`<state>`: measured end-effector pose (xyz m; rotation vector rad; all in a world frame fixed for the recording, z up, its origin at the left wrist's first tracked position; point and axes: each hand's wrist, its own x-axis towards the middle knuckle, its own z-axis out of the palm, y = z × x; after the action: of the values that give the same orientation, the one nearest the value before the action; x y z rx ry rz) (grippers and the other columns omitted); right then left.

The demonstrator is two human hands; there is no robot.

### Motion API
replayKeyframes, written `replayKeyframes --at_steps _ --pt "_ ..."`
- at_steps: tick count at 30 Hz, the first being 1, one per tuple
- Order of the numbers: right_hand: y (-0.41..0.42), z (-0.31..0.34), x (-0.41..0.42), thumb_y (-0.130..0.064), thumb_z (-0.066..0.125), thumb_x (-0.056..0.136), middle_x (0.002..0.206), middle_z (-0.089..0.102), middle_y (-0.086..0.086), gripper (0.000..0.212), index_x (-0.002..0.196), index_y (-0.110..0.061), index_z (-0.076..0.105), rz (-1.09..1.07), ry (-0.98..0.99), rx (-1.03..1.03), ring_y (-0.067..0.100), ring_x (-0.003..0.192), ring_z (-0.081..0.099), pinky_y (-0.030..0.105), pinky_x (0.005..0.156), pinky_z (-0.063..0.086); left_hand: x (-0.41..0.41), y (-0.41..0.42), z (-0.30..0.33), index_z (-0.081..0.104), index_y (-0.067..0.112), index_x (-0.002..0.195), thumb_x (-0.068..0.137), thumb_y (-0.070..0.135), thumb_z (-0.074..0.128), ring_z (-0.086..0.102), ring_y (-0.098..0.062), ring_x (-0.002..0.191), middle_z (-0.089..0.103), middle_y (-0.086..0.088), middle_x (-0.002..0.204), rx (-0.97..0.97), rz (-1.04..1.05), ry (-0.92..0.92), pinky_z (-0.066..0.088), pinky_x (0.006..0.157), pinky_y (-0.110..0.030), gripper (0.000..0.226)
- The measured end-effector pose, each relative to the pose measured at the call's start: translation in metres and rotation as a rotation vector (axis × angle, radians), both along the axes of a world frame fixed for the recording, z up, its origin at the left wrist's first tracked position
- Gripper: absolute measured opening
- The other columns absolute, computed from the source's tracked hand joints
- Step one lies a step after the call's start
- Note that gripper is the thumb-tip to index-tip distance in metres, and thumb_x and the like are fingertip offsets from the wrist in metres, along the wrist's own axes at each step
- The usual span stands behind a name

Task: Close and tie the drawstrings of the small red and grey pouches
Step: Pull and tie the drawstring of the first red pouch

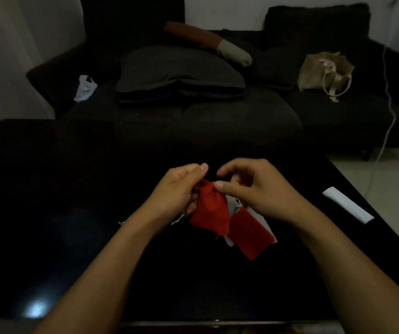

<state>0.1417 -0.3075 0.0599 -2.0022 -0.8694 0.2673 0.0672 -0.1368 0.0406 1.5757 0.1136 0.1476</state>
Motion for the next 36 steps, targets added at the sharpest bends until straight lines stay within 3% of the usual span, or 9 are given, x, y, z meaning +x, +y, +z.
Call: replayKeyframes --at_steps 2,4,6,9,14,17,23,29,36 --pt "-0.006 0.003 0.002 -0.029 0.071 0.089 0.079 0.073 -0.005 0.009 0.090 -0.021 0.075 0.018 -0.127 -0.129 0.002 0.074 0.068 0.028 0.073 0.058 0.000 0.002 0.000 0.045 0.016 0.068 0.100 0.031 0.049 0.036 -0.012 0.048 0.035 -0.001 0.059 0.054 -0.006 0.001 0.032 0.043 -0.023 0.036" --pt "-0.007 0.005 0.002 -0.029 0.068 0.090 0.081 0.072 -0.002 0.013 0.085 -0.019 0.075 0.025 -0.093 -0.158 0.005 0.077 0.068 0.029 0.073 0.058 -0.002 0.005 0.000 0.054 0.011 0.067 0.093 0.036 0.057 0.049 -0.010 0.057 0.048 -0.002 0.068 0.150 -0.032 -0.036 0.039 0.053 -0.022 0.035" --pt "-0.005 0.003 0.002 -0.028 0.067 0.092 0.078 0.070 0.001 0.015 0.084 -0.017 0.073 0.033 -0.062 -0.143 0.007 0.070 0.064 0.029 0.068 0.053 -0.004 0.007 0.001 0.067 0.013 0.065 0.080 0.036 0.065 0.062 -0.002 0.082 0.063 0.005 0.093 0.233 -0.040 -0.112 0.047 0.066 -0.015 0.028" --pt "0.001 -0.005 0.003 -0.025 0.066 0.093 0.073 0.066 0.007 0.019 0.080 -0.012 0.070 0.030 -0.059 -0.143 0.006 0.063 0.055 0.030 0.062 0.046 -0.006 0.008 0.002 0.076 0.019 0.068 0.072 0.032 0.071 0.058 0.003 0.116 0.067 0.012 0.120 0.265 -0.041 -0.168 0.050 0.083 -0.016 0.014" --pt "0.004 -0.007 0.003 -0.028 0.069 0.089 0.084 0.061 0.002 0.014 0.082 -0.016 0.072 0.045 -0.058 -0.158 0.006 0.074 0.056 0.027 0.070 0.047 -0.009 0.006 0.001 0.076 0.009 0.088 0.085 0.018 0.065 0.072 -0.010 0.092 0.077 -0.004 0.091 0.189 -0.019 -0.170 0.055 0.080 -0.020 0.014" --pt "-0.001 -0.004 0.004 -0.030 0.075 0.084 0.096 0.064 -0.006 0.005 0.082 -0.026 0.077 0.026 -0.086 -0.100 0.003 0.093 0.061 0.025 0.084 0.051 -0.008 0.008 -0.001 0.076 0.008 0.094 0.092 0.013 0.060 0.072 -0.015 0.090 0.077 -0.006 0.092 0.201 0.027 -0.163 0.057 0.081 -0.024 0.016" --pt "-0.006 0.005 0.003 -0.017 0.073 0.086 0.086 0.076 0.001 0.008 0.091 -0.015 0.078 0.017 0.082 0.092 0.012 0.085 0.072 0.026 0.079 0.059 -0.008 0.011 0.003 0.076 0.006 0.099 0.083 0.018 0.065 0.073 -0.017 0.094 0.077 -0.006 0.095 0.190 0.009 -0.179 0.057 0.084 -0.024 0.023" --pt "0.001 0.005 -0.005 -0.019 0.080 0.081 0.083 0.074 -0.010 0.016 0.097 -0.024 0.077 0.029 -0.341 0.014 -0.002 0.082 0.068 0.021 0.076 0.055 -0.007 0.014 0.002 0.077 0.009 0.093 0.084 0.008 0.068 0.073 -0.011 0.086 0.078 -0.004 0.088 0.248 -0.075 -0.118 0.053 0.076 -0.018 0.013" --pt "0.004 -0.001 -0.008 -0.026 0.074 0.086 0.087 0.073 -0.010 0.012 0.097 -0.030 0.074 0.131 -0.478 -0.173 0.004 0.083 0.067 0.032 0.075 0.057 -0.009 0.021 0.006 0.079 0.011 0.092 0.085 0.011 0.071 0.073 -0.007 0.086 0.078 0.002 0.087 0.538 -0.173 -0.061 0.054 0.080 -0.019 0.011"
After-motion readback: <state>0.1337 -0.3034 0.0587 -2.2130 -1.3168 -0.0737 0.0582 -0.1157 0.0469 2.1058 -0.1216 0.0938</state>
